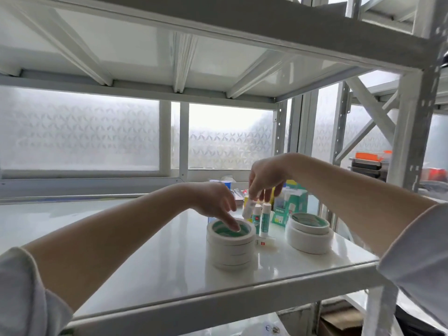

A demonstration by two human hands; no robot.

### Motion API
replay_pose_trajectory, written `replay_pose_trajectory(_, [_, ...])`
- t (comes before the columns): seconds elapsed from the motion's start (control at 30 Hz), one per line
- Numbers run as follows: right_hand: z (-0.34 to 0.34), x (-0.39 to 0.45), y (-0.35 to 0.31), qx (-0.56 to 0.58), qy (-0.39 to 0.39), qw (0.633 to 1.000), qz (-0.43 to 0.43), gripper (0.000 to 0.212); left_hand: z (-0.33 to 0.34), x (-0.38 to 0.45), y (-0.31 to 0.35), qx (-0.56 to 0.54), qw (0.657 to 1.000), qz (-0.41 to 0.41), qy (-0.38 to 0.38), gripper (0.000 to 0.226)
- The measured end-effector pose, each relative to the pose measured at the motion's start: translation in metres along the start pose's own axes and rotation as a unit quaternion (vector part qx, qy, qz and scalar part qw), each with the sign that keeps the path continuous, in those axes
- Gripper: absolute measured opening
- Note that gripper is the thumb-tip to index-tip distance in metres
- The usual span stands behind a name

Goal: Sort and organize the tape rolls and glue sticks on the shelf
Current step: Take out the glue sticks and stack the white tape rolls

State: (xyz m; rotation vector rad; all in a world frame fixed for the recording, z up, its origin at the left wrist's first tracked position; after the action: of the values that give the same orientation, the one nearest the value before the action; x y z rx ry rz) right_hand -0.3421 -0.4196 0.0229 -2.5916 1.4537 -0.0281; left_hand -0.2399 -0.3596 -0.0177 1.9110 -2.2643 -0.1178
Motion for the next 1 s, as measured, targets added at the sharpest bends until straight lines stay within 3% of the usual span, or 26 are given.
replay_pose_trajectory(0.23, [0.008, 0.004, 0.063, -0.008, 0.038, 0.996, 0.084, 0.018, 0.021, 0.016, 0.018, 0.014, 0.999, 0.031, -0.036, 0.043])
replay_pose_trajectory(0.47, [0.037, 0.019, 0.083, 0.007, 0.037, 0.994, 0.107, 0.014, 0.031, 0.017, 0.017, 0.033, 0.998, 0.020, -0.058, 0.044])
replay_pose_trajectory(0.83, [0.047, 0.032, 0.078, 0.024, -0.001, 0.994, 0.105, 0.043, 0.054, 0.019, 0.014, 0.066, 0.994, -0.007, -0.083, 0.040])
replay_pose_trajectory(1.0, [0.026, 0.016, 0.092, 0.011, -0.006, 0.993, 0.115, 0.054, 0.063, 0.018, 0.017, 0.088, 0.993, -0.016, -0.081, 0.058])
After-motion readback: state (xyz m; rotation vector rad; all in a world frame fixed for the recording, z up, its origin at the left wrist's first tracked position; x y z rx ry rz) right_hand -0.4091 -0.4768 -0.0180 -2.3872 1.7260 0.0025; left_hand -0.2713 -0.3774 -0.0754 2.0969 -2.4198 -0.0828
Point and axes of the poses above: each hand's wrist, its own x-axis towards the middle knuckle, its own z-axis out of the palm, y = z × x, the point moved 5 cm from there along x, towards the middle knuckle, and after that the axes turned 5 degrees about y, right-handed, at the moved point
